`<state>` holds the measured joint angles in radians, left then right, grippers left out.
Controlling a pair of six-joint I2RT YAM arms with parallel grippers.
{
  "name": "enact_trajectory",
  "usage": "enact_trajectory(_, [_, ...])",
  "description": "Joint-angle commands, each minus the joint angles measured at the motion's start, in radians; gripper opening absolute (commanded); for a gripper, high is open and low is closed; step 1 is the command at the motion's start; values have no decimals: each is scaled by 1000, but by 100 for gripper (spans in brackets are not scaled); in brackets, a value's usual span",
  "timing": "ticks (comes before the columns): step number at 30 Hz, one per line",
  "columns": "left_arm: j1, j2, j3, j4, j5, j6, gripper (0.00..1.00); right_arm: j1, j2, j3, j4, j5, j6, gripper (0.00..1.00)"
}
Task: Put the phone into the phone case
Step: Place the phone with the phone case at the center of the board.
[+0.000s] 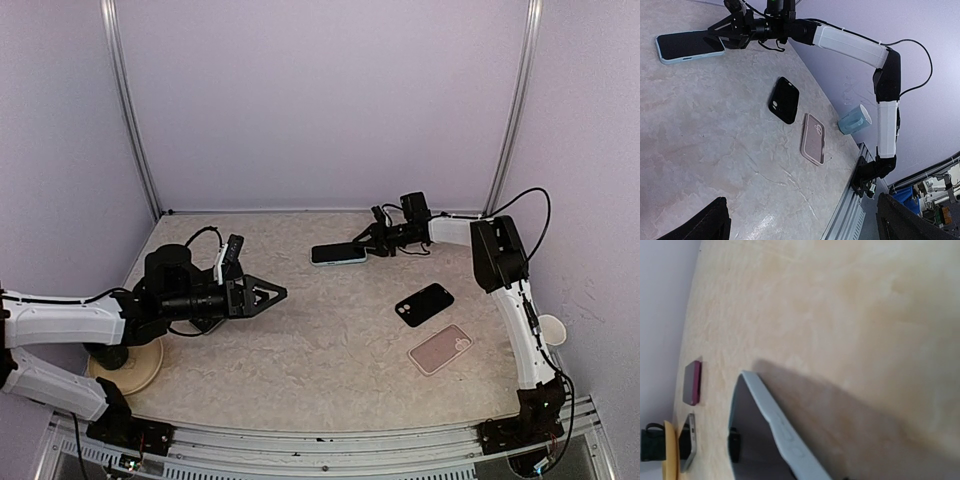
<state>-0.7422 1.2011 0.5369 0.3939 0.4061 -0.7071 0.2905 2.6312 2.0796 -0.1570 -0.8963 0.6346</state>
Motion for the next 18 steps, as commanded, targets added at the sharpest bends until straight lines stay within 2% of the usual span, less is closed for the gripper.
enact_trajectory(1, [-6, 6, -15, 44, -4, -3, 99, -14, -19, 28, -39, 37, -37, 35])
enact_trajectory(18, [-6, 17, -30, 69, 1, -7, 99, -27, -72, 11, -91, 103, -88, 44])
